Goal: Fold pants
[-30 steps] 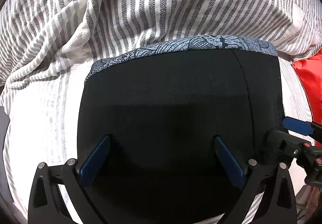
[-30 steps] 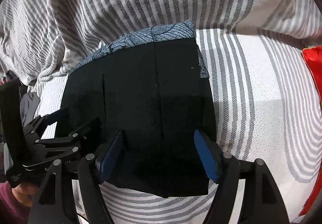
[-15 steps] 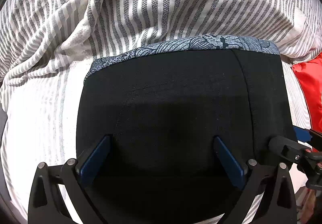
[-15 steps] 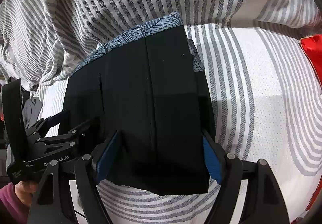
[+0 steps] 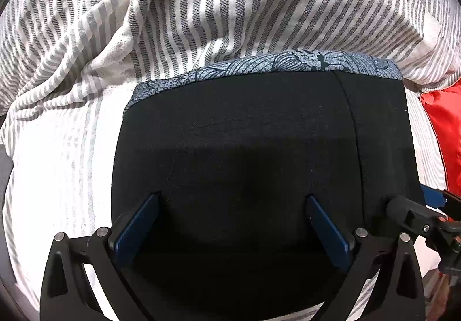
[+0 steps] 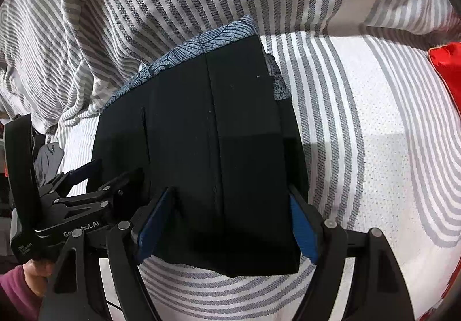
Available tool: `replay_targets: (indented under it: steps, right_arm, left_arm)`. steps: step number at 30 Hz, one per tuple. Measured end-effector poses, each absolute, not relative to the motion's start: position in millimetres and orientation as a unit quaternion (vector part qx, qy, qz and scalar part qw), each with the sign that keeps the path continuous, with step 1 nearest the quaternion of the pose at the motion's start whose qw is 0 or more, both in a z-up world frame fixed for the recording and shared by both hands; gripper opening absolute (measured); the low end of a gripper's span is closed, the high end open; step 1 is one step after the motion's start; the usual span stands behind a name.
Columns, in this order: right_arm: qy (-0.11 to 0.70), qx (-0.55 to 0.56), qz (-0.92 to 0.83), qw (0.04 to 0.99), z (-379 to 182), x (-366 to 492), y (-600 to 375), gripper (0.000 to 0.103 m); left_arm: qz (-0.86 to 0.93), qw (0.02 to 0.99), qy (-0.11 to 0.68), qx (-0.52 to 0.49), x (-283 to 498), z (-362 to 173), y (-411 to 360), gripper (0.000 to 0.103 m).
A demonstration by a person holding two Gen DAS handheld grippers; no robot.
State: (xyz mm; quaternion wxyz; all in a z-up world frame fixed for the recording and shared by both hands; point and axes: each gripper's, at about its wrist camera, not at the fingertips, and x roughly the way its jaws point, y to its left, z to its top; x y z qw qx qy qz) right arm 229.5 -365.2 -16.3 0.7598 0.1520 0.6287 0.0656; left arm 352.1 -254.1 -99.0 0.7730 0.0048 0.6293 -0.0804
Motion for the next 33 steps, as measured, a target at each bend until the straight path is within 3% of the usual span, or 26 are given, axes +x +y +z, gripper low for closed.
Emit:
replay_targets:
  steps: [15, 33]
  right_arm:
    - [0.623, 0.262, 0.049, 0.736, -7.8, 211.4, -429.6, 0.081]
    - [0.641, 0.281, 0.18, 0.692, -55.5, 272.5, -439.8, 0.081]
  left_arm:
    - [-0.094, 0.78, 0.619, -0.014, 340.6, -67.3, -202.8, 0.102]
    - [-0.148, 0.736, 0.658, -0.057, 373.1, -110.5, -160.5, 0.102]
